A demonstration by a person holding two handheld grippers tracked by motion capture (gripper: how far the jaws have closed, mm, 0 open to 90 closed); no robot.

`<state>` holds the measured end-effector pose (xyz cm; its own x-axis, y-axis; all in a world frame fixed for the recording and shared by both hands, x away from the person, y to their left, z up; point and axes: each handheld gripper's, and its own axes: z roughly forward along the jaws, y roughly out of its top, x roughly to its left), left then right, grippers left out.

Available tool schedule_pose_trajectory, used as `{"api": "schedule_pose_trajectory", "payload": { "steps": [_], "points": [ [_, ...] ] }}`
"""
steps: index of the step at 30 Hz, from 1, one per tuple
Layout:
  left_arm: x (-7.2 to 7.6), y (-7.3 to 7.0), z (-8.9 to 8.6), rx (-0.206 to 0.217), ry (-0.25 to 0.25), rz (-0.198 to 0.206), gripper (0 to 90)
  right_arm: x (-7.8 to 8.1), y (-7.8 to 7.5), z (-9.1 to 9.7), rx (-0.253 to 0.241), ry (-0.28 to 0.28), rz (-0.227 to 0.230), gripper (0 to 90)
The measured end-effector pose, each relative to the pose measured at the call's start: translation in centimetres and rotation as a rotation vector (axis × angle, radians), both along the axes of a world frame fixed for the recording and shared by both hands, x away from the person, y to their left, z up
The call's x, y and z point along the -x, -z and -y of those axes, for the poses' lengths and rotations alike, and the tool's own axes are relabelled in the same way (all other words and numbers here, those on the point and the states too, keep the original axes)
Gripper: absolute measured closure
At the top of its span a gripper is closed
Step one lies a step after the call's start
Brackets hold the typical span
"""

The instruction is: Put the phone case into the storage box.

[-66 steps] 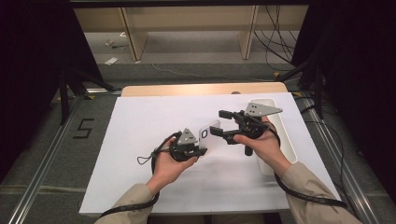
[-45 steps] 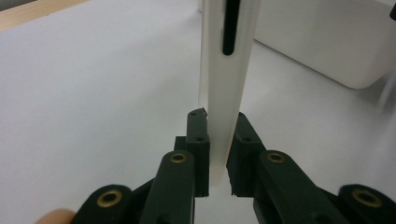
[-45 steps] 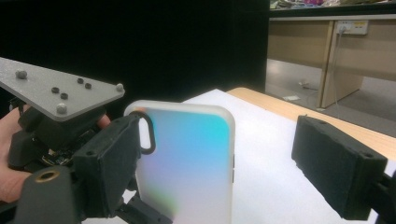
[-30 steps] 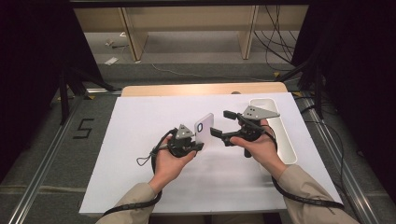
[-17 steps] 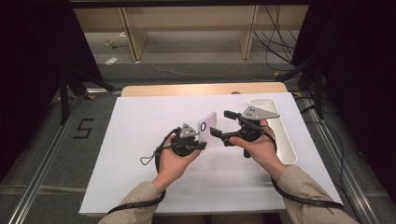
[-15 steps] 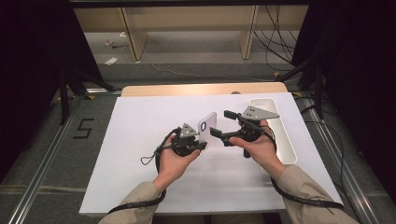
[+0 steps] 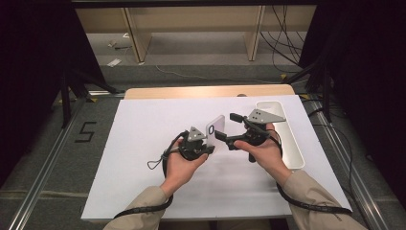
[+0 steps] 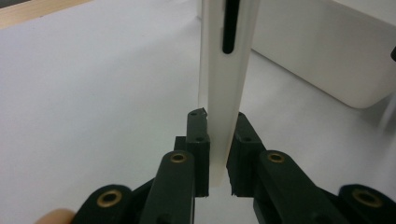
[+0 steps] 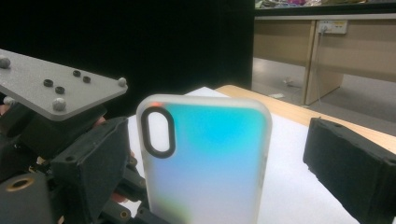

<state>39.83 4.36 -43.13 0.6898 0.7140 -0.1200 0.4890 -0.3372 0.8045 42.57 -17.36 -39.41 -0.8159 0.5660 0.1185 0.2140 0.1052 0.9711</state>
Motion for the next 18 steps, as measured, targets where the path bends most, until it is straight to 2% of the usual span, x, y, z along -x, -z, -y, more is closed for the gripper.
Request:
{"api": "schedule_pose_trajectory", "payload": {
  "steps": [18],
  "points": [
    [0.2,0.0,1.1,-0.003,0.014,-0.003,80.8,0.0,0.2,-0.3,-0.005,0.033,-0.007,7.9]
  ]
}}
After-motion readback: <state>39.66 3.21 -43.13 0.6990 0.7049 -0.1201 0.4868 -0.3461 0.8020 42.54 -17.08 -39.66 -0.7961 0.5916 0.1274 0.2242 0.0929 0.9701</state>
